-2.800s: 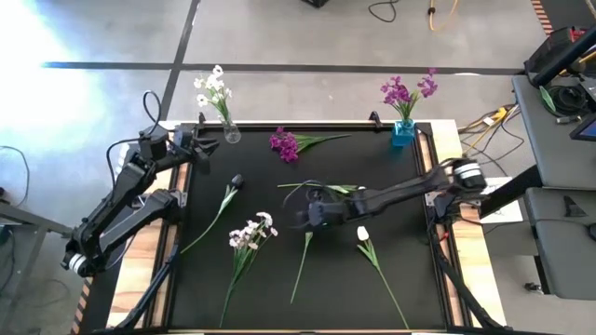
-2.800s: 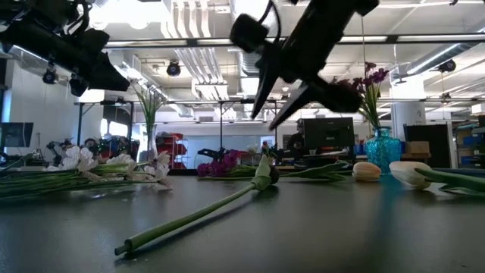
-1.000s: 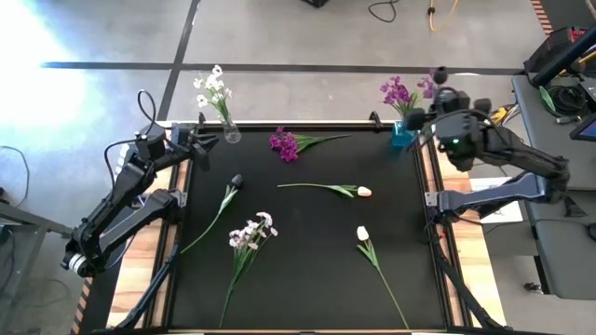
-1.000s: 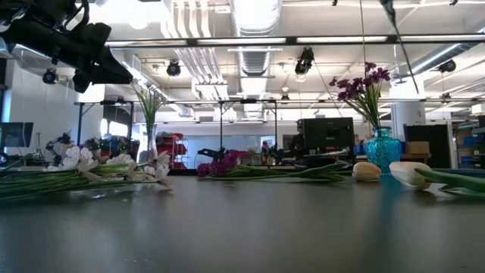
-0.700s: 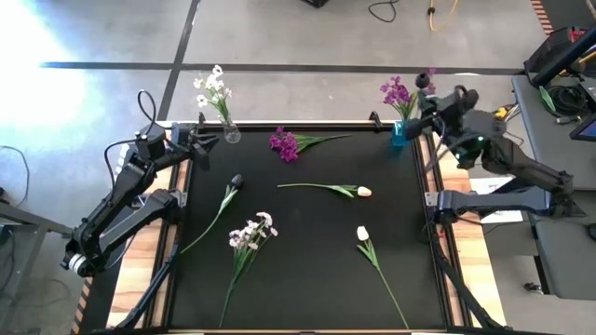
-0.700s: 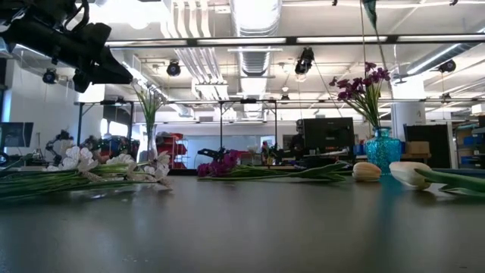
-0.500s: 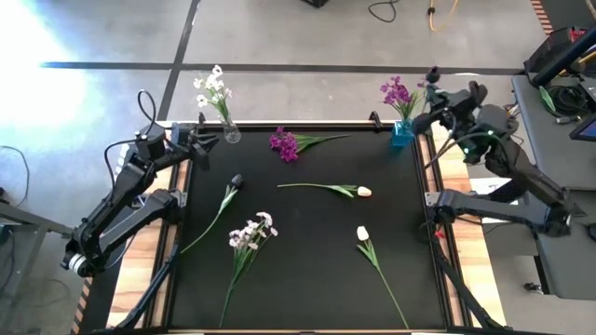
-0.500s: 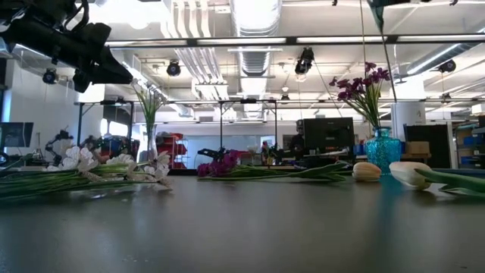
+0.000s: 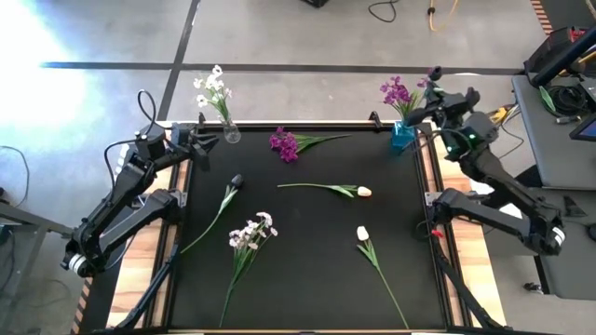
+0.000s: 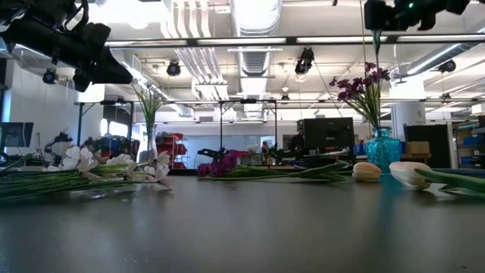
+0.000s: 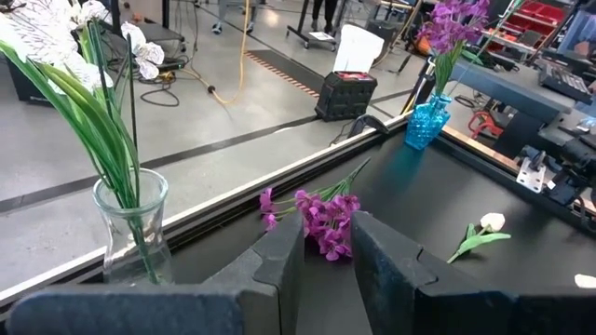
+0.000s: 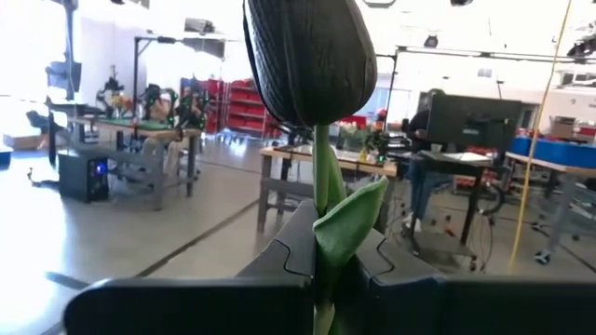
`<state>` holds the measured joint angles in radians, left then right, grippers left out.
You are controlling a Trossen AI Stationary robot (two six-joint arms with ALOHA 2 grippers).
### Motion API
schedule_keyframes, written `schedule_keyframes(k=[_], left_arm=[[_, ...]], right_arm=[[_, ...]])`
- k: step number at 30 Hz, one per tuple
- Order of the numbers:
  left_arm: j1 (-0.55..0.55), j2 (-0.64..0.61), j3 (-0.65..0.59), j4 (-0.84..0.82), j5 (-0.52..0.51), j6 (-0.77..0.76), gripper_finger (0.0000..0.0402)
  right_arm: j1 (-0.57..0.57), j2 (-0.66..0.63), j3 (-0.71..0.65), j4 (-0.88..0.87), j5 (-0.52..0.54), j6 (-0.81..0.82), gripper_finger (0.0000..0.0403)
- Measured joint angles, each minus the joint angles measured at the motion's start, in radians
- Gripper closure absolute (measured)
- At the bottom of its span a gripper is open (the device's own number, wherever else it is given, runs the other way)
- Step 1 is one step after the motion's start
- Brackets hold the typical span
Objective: Sort flowers into vase by color
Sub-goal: Put the right black flower into the blue vase
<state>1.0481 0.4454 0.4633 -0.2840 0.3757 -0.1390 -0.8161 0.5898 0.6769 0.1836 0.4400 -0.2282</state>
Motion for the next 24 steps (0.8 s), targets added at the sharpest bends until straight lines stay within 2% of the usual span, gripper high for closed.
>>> schedule_keyframes(k=[10,24], left_arm=[[0.000,0.000,0.000,0.000,0.000,0.000,0.0325],[0.000,0.000,0.000,0.000,0.000,-0.001,0.0325]], right_arm=[[-0.038,0.005,-0.075,0.060,0.005,-0.017,0.0394],[-0.042,0.041,-0.197,0.090,0.010,0.056,0.0388]])
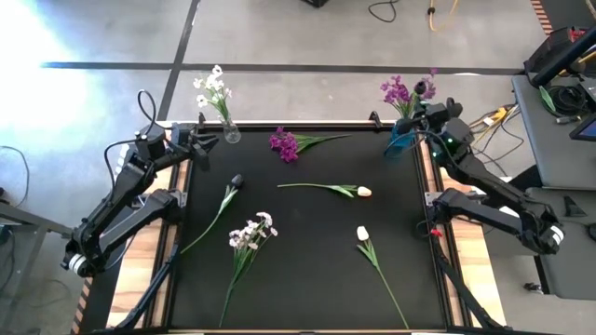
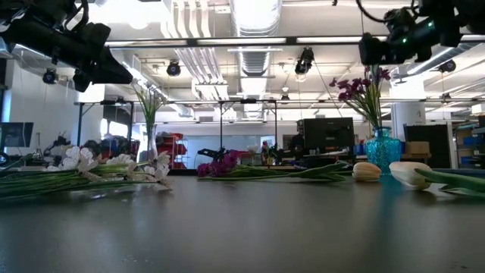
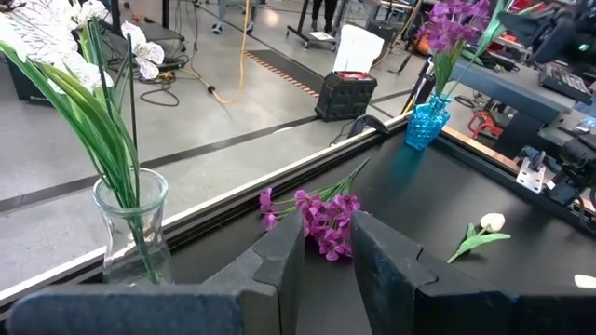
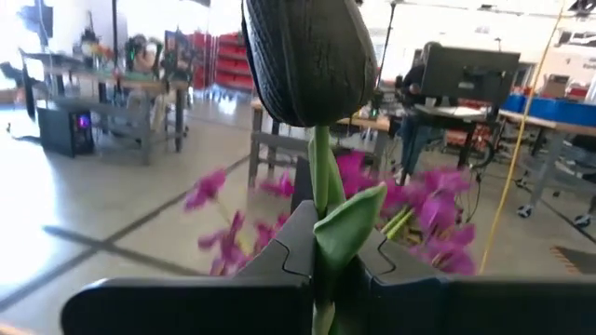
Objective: Sort flowers into vase by color
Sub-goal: Put the right black flower into the blue vase
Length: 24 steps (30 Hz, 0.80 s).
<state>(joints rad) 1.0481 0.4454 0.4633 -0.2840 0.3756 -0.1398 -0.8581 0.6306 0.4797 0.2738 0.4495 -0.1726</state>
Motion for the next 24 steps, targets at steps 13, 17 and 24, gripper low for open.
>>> schedule_keyframes(k=[13,17,24], left_arm=[[0.000,0.000,0.000,0.000,0.000,0.001,0.0325],[0.000,0.000,0.000,0.000,0.000,0.016,0.0325],[0.000,0.009,0.000,0.000,0.001,0.019,0.0325]], right_arm=[[0.016,0.065,0.095,-0.255,0.136,0.063,0.0315],[0.016,0.065,0.151,-0.386,0.134,0.132,0.0283],[0.016,0.065,0.256,-0.631,0.124,0.268,0.0238]])
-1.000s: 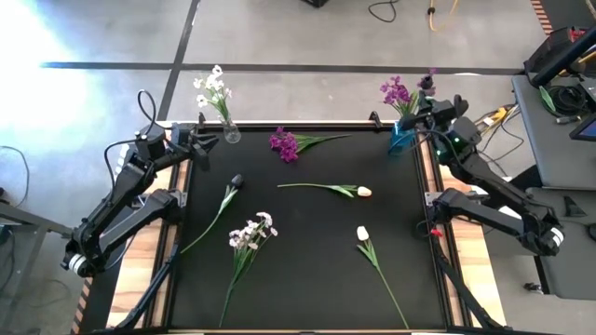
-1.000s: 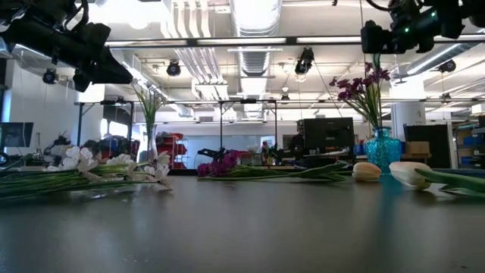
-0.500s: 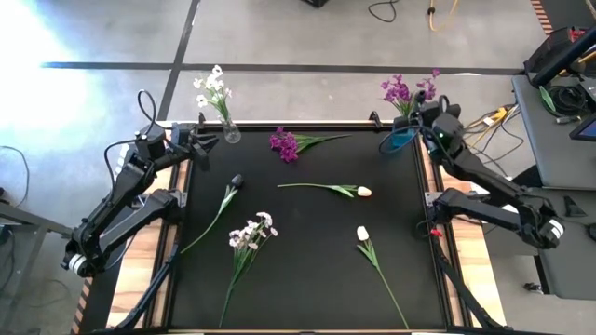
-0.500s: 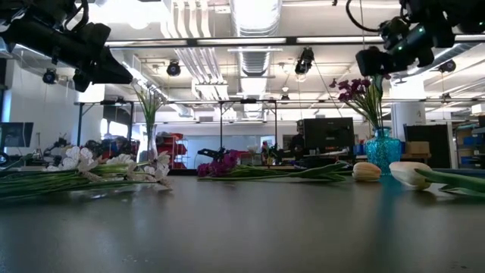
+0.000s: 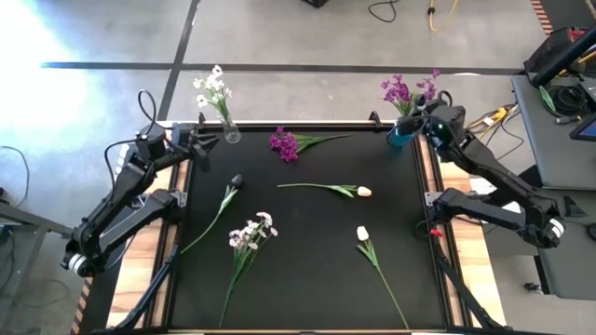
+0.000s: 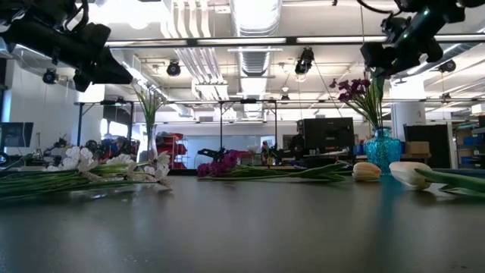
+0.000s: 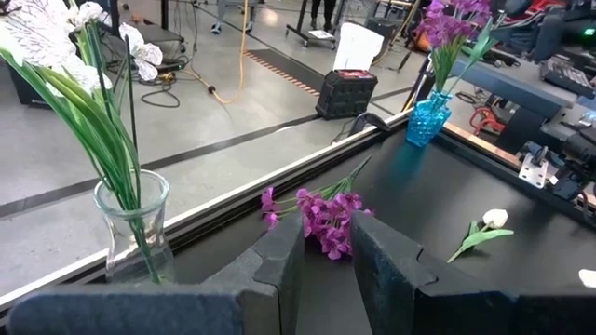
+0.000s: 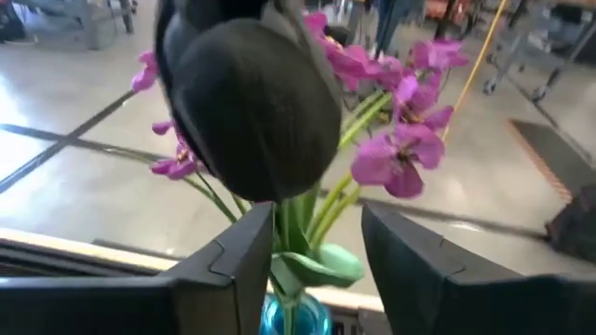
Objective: Sort flowers into vase by color
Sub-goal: Put the right black flower into the blue vase
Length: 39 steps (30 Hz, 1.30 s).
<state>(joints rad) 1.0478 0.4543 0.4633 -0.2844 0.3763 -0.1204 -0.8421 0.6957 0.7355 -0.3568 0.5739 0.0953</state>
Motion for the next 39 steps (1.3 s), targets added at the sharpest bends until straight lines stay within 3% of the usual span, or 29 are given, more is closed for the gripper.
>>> schedule_keyframes(k=[6,11,14,19,21,25,32,39], left_arm=[[0.000,0.022,0.000,0.000,0.000,0.024,0.0325],[0.000,0.036,0.000,-0.001,0.001,0.033,0.0325],[0.000,0.038,0.000,0.000,0.001,0.033,0.0325],[0.000,0.037,0.000,0.000,0.001,0.032,0.0325],[0.000,0.037,0.000,-0.001,0.001,0.031,0.0325],[0.000,0.037,0.000,-0.001,0.001,0.030,0.0325],[0.000,0.037,0.000,0.000,0.008,0.030,0.0325],[0.000,0.037,0.000,0.000,0.009,0.029,0.0325]], right_arm=[[0.000,0.000,0.089,-0.150,-0.033,0.063,0.0219],[0.000,0.001,0.130,-0.191,-0.042,0.064,0.0229],[0.000,0.011,0.118,-0.189,-0.035,0.047,0.0265],[0.000,0.070,0.092,-0.189,-0.031,0.045,0.0376],[0.001,0.097,0.088,-0.181,-0.006,0.044,0.0385],[0.006,0.112,0.088,-0.182,0.047,0.046,0.0391],[0.006,0.111,0.088,-0.183,0.035,0.073,0.0388],[0.006,0.112,0.100,-0.189,0.003,0.119,0.0322]])
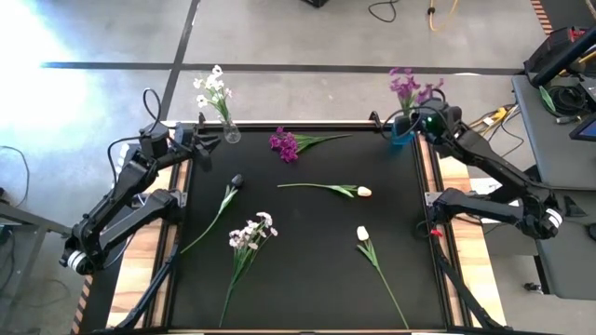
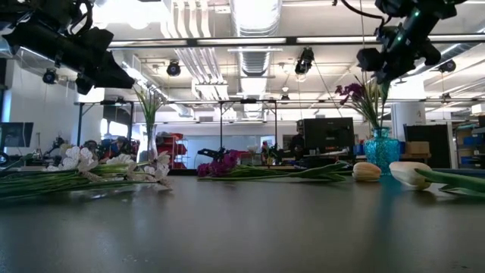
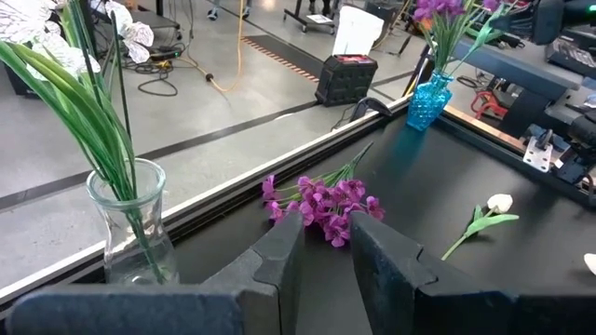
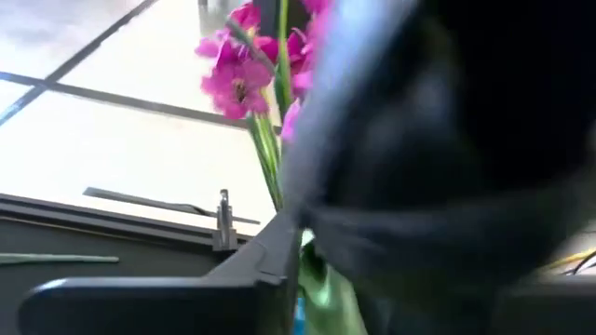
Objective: Sort flowers into vase by color
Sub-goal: Put the right black flower into the blue vase
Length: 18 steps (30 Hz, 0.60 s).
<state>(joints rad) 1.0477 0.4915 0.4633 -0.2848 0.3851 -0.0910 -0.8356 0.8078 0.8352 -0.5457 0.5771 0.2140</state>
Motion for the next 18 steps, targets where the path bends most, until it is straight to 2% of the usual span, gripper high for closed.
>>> schedule_keyframes(k=[4,9,13,18], left_arm=[[0.000,0.000,0.000,0.000,0.015,0.000,0.0325],[0.000,0.000,0.000,0.000,0.027,-0.001,0.0325],[0.000,0.000,0.000,0.000,0.027,-0.001,0.0325],[0.000,0.000,0.000,0.000,0.027,-0.001,0.0325]], right_arm=[[0.000,-0.001,0.030,-0.018,-0.037,0.034,0.0265],[0.000,0.010,0.127,-0.156,-0.088,0.065,0.0212],[0.000,0.019,0.227,-0.262,-0.110,0.067,0.0192],[0.000,0.028,0.356,-0.334,-0.111,0.042,0.0187]])
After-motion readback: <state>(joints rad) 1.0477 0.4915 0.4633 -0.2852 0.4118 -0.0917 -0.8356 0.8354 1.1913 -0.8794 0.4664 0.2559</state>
